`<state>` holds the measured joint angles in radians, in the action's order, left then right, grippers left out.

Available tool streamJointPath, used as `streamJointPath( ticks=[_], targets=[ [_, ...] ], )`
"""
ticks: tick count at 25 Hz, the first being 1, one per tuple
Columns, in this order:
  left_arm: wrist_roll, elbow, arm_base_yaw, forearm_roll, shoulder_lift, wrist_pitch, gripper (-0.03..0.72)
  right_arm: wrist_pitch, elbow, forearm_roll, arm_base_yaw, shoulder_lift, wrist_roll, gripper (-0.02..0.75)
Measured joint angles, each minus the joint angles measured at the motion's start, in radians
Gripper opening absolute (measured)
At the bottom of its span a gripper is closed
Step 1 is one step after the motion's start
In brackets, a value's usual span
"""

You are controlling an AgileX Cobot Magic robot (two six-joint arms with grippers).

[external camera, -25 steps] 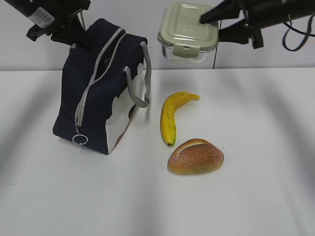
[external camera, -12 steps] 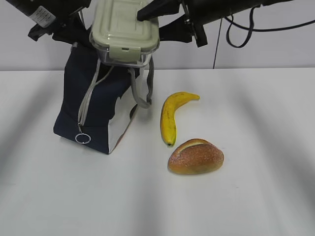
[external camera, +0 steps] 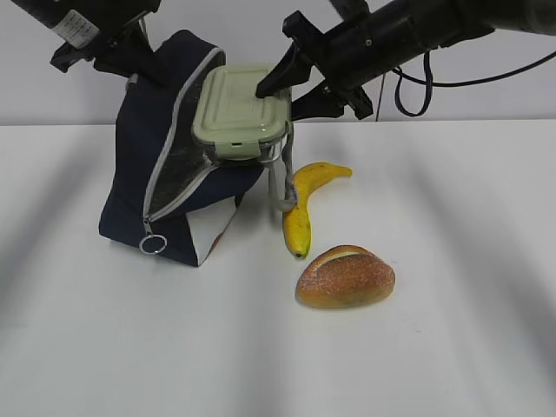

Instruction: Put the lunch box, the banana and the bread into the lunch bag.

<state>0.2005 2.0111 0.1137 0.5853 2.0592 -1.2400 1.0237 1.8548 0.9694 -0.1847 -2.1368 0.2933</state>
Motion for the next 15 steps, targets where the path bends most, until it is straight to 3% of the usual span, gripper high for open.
streamJointPath(
  ticks=[10,15],
  targets=[
    [0.0,0.0,0.0,0.011,0.0,0.001,0.0,-0.106,0.141,-0.355,-0.141,-0.002,-0.243,0.363],
    [0.0,0.0,-0.001,0.014,0.0,0.001,0.0,-0.125,0.187,-0.398,-0.19,-0.055,-0.301,0.363]
  ],
)
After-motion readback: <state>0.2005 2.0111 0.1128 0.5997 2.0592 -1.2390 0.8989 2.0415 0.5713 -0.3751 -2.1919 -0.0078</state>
